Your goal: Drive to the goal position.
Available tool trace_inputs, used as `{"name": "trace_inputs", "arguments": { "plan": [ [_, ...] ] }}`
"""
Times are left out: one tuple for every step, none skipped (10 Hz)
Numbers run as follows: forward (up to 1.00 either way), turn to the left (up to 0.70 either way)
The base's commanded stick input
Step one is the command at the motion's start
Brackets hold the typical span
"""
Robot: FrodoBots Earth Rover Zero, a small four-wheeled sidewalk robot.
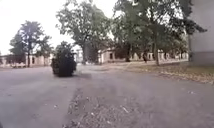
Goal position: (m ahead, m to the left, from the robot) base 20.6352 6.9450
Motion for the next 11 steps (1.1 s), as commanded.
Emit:
{"name": "trace_inputs", "arguments": {
  "plan": [
    [0.7,0.04],
    [0.7,0.04],
    [0.7,0.04],
    [0.7,0.04],
    [0.7,0.04],
    [0.7,0.04],
    [0.7,0.04],
    [0.7,0.04],
    [0.7,0.04],
    [0.7,0.04],
    [0.7,0.04]
  ]
}}
